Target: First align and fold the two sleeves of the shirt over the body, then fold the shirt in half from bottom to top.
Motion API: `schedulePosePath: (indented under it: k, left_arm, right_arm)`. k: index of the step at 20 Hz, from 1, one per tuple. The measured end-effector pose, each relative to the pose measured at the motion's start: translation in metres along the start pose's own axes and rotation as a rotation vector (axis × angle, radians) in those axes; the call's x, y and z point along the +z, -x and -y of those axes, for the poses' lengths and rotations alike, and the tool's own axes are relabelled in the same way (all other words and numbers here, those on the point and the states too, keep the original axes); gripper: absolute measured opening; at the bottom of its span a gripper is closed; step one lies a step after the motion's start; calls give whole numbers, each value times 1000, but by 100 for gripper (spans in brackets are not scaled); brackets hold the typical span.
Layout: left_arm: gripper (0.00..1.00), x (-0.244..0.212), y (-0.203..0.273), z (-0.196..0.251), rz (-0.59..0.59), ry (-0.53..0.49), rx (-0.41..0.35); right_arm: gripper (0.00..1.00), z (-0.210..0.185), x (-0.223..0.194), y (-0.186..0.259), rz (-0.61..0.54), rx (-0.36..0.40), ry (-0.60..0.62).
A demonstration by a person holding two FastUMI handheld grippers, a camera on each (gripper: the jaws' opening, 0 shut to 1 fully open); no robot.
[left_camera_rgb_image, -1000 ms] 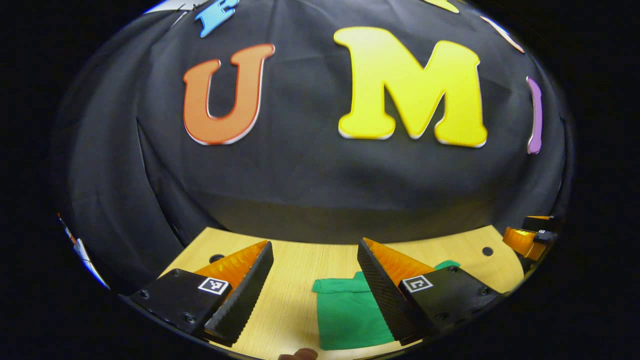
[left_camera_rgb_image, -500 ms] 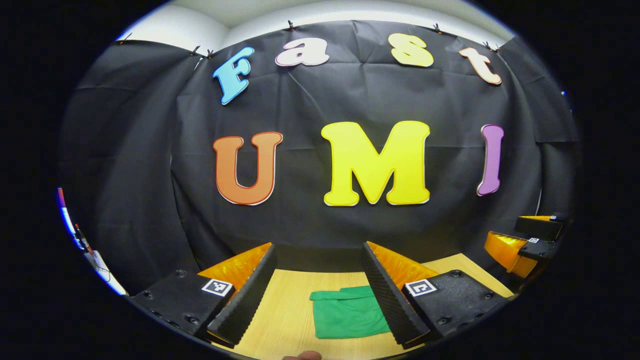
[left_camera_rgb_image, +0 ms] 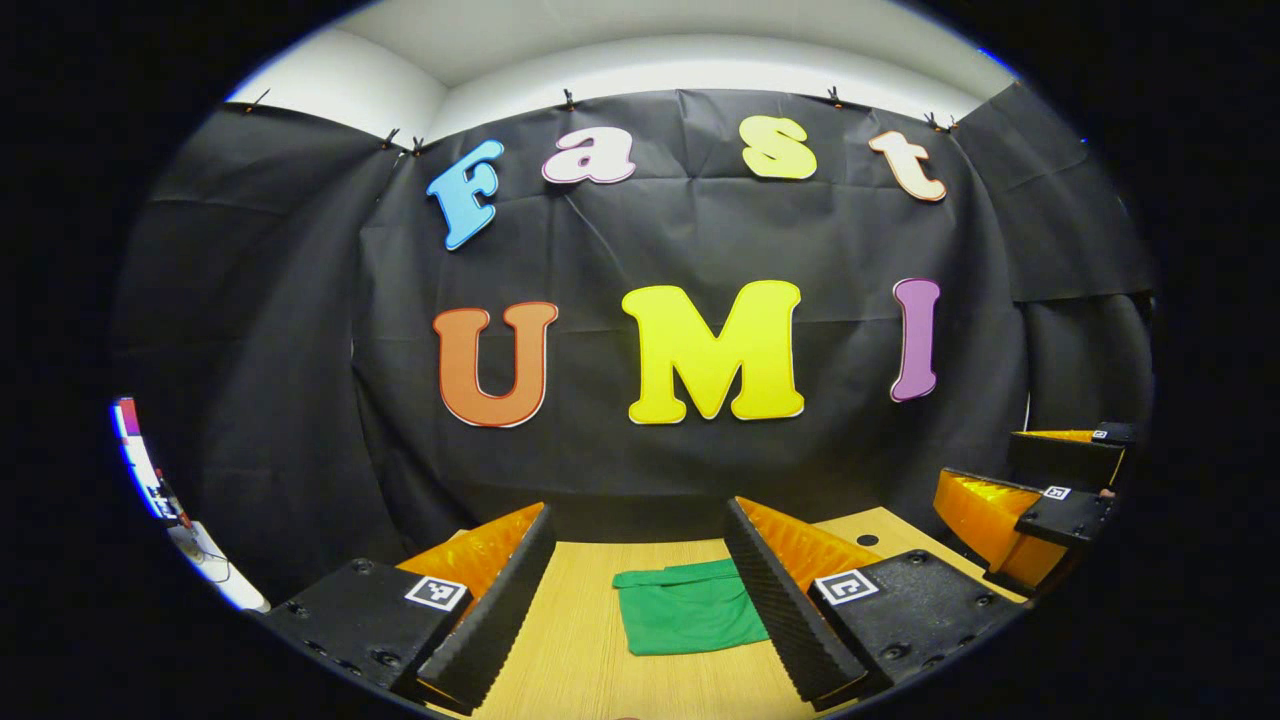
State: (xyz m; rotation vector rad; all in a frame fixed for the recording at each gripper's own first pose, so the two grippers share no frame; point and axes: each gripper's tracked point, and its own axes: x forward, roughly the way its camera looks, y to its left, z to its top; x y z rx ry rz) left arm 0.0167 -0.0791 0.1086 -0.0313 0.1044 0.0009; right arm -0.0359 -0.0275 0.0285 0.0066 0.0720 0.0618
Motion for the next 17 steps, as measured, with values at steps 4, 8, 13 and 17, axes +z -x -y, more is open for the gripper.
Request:
schedulePosePath:
  k: [4,8,13,17]
  left_arm:
    - [100,4,11,0,1,13,17]
    - [100,14,14,1,15,16,35]
    - [100,19,11,14,24,17,20]
    - [100,22,5,25,25,16,7]
  right_arm:
    - [95,-4,7,6,7,12,-18]
    - [95,-6,15,5,19,36,-16]
    - [95,7,22,0,31,19,-40]
    - [97,21,28,-4,44,-9,-43]
